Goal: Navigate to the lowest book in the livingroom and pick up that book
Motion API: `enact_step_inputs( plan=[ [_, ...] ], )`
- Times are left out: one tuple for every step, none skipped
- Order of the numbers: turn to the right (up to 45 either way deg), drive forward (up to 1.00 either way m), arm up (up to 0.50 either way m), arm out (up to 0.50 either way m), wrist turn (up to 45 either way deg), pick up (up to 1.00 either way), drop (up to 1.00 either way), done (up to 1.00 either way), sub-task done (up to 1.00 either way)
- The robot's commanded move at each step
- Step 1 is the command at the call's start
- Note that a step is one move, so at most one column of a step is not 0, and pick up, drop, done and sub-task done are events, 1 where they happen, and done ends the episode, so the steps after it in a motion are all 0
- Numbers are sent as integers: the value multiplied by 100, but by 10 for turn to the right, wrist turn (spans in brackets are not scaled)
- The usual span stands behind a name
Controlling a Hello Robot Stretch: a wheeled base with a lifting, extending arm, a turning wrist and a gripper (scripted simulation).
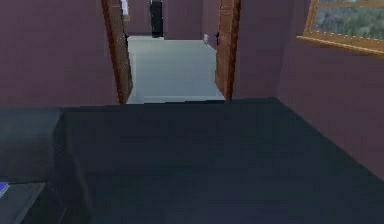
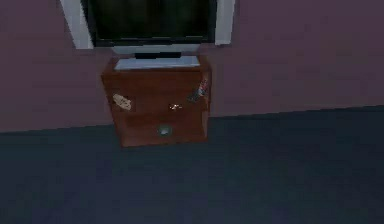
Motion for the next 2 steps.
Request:
enact_step_inputs(
  plan=[
    [-450, 0, 0, 0, 0, 0, 0, 0, 0],
    [-450, 0, 0, 0, 0, 0, 0, 0, 0]
  ],
)
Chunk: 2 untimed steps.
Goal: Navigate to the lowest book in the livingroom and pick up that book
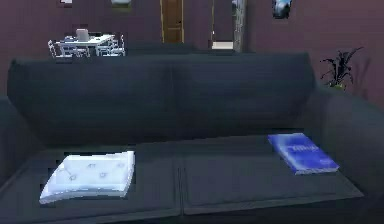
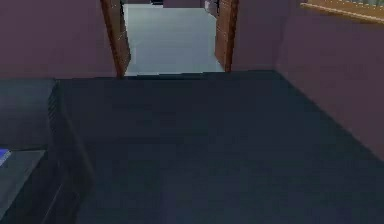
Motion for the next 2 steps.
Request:
enact_step_inputs(
  plan=[
    [-450, 0, 0, 0, 0, 0, 0, 0, 0],
    [-120, 0, 0, 0, 0, 0, 0, 0, 0]
  ],
)
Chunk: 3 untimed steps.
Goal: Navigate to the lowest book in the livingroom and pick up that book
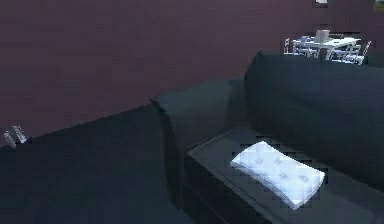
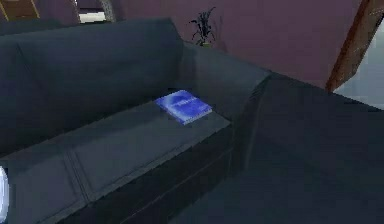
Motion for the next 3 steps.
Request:
enact_step_inputs(
  plan=[
    [450, 0, 0, 0, 0, 0, 0, 0, 0],
    [390, 0, 0, 0, 0, 0, 0, 0, 0],
    [0, 50, 0, 0, 0, 0, 0, 0, 0]
  ],
)
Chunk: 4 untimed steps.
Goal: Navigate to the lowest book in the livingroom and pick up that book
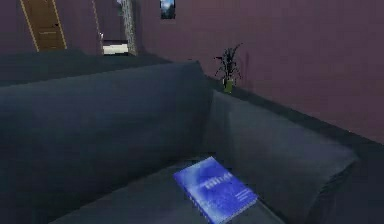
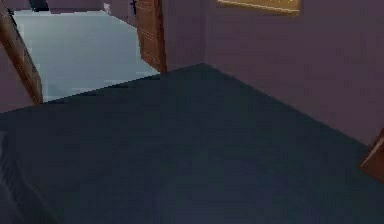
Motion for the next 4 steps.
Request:
enact_step_inputs(
  plan=[
    [-450, 0, 0, 0, 0, 0, 0, 0, 0],
    [-330, 0, 0, 0, 0, 0, 0, 0, 0],
    [0, 0, 50, 0, 0, 0, 0, 0, 0],
    [0, 0, 18, 0, 0, 0, 0, 0, 0]
  ],
)
